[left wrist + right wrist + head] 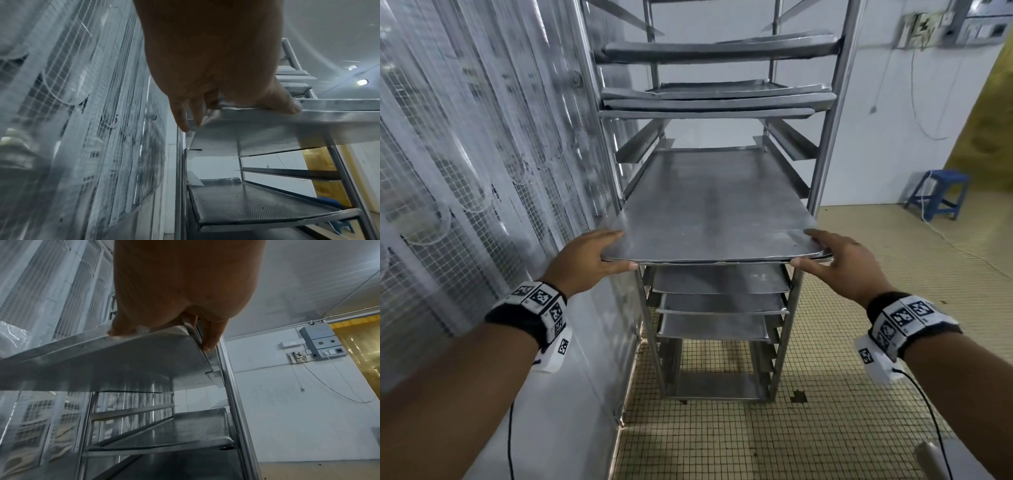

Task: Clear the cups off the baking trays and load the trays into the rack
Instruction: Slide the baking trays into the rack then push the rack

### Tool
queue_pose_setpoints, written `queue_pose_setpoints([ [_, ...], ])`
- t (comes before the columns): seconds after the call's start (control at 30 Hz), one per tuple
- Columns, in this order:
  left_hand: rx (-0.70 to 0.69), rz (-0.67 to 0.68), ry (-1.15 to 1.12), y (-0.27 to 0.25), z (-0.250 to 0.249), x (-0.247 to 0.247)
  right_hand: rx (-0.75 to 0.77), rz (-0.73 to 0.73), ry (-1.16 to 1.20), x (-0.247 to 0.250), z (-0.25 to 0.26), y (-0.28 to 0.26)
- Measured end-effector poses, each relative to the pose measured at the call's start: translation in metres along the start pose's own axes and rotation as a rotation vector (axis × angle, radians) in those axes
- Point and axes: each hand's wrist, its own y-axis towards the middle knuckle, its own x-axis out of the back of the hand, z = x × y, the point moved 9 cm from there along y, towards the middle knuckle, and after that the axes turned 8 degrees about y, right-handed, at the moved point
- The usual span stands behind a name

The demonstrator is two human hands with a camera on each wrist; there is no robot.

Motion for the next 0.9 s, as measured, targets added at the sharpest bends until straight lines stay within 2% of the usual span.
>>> queue_pose_setpoints([
  [0.13, 0.028, 0.032, -0.013, 0.01, 0.0, -0.02, 0.065, -0.02, 0.05, -0.005, -0.002, 0.006],
  [0.23, 0.032, -0.012, -0.02, 0.017, -0.002, -0.023, 0.062, -0.024, 0.067, -0.009, -0.008, 0.014],
  [0.5, 0.032, -0.024, -0.039, 0.052, 0.015, -0.032, -0.004, 0.0, 0.094, -0.023, -0.021, 0.046],
  [0.7, 0.006, 0.021, -0.033, 0.093, 0.027, -0.039, -0.019, -0.033, -0.006, -0.03, -0.018, 0.074],
  [0.9, -0.005, 0.085, 0.075, 0.127, 0.027, -0.043, -0.021, -0.001, -0.161, -0.036, -0.022, 0.106],
])
